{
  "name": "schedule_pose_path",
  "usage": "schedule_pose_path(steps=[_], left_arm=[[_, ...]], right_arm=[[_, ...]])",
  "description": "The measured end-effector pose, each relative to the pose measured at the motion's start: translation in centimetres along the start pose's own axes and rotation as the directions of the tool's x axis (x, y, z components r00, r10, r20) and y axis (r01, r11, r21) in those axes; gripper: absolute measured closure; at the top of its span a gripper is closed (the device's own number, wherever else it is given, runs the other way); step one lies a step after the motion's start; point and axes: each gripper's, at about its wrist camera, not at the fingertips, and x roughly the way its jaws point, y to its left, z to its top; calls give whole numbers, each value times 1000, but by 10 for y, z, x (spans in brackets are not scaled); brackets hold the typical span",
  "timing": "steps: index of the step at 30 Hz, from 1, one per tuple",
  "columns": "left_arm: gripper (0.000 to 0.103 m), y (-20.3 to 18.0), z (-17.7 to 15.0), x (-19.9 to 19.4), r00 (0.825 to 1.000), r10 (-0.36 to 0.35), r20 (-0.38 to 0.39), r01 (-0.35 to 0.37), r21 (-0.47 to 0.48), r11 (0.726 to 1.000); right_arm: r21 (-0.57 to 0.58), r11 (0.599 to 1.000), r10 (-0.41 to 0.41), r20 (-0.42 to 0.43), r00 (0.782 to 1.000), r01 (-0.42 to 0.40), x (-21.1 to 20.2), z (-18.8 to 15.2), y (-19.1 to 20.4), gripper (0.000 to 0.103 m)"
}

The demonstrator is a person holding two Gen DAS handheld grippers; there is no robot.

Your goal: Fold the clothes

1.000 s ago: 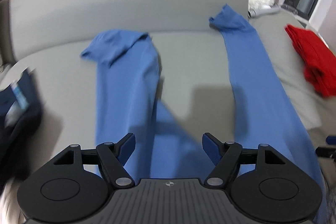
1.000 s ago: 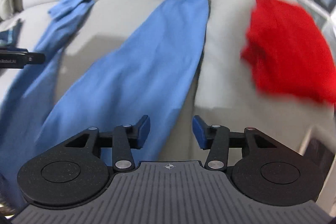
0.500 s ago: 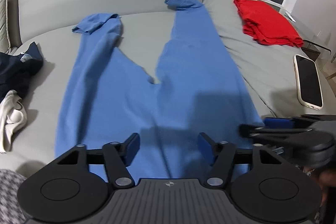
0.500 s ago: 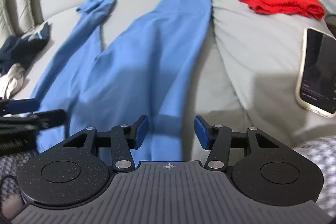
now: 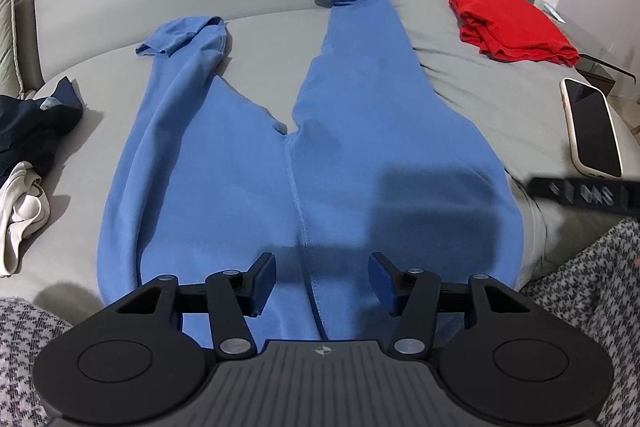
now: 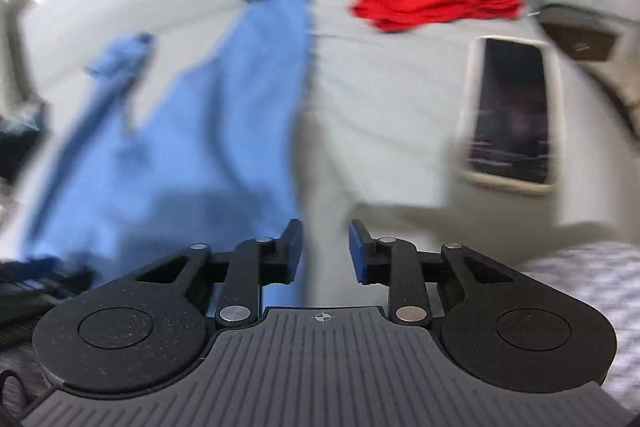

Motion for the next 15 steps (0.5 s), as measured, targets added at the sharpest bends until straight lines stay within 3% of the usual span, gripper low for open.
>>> schedule_pose_path(steps=[2, 10, 11, 12, 15], left_arm=[[51, 3, -1, 1, 1000, 1, -5, -1, -14, 1000], [51, 13, -1, 4, 1000, -5, -18, 4, -68, 998], [51, 13, -1, 5, 1000, -5, -22, 4, -68, 998], [51, 13, -1, 6, 1000, -5, -26, 3, -68, 998], [51, 16, 0, 9, 1000, 4, -29, -6, -81, 997]], right_arm=[[1, 1000, 28, 32, 999, -28, 11, 6, -1, 72], [81, 988, 132, 1, 991, -132, 76, 25, -16, 66], [73, 987, 145, 1, 989, -145, 79, 25, -15, 73], [61, 986, 154, 1, 988, -154, 82, 24, -14, 93], [57, 988, 141, 12, 990, -141, 77, 24, -12, 102]])
